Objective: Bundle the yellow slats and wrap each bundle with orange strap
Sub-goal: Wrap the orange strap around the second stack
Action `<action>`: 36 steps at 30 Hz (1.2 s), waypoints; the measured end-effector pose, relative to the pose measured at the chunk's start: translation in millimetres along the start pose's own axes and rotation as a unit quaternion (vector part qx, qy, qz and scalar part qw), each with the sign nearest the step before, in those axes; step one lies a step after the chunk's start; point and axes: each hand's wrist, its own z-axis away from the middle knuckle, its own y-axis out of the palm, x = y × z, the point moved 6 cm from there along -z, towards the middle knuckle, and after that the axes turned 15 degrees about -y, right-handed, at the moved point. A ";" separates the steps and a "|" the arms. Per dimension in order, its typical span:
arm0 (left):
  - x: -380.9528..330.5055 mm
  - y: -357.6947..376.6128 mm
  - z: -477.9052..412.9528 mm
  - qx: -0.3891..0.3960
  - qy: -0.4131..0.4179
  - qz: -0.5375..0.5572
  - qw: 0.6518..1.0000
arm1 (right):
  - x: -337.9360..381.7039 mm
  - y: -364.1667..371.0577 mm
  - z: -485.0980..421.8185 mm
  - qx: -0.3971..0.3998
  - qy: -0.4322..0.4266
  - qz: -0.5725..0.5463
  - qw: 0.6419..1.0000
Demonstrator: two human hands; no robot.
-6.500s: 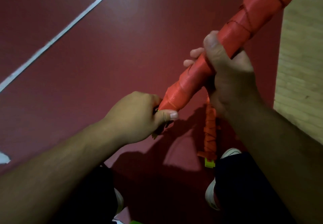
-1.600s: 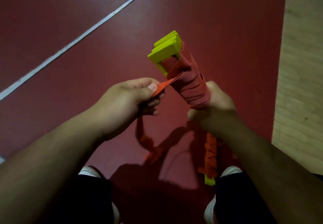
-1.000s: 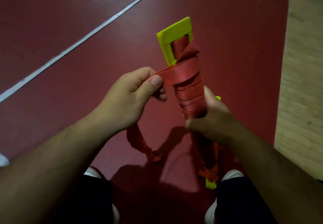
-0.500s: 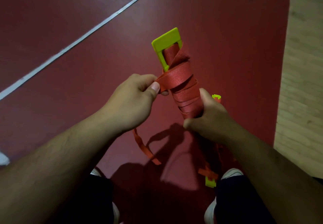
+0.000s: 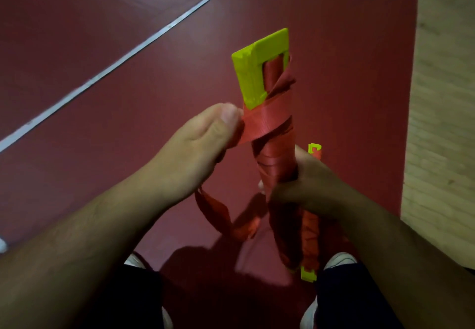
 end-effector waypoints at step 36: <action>10.4 -13.5 -5.1 -0.166 -0.042 0.124 0.977 | -6.4 26.9 4.9 0.004 -0.011 0.123 0.992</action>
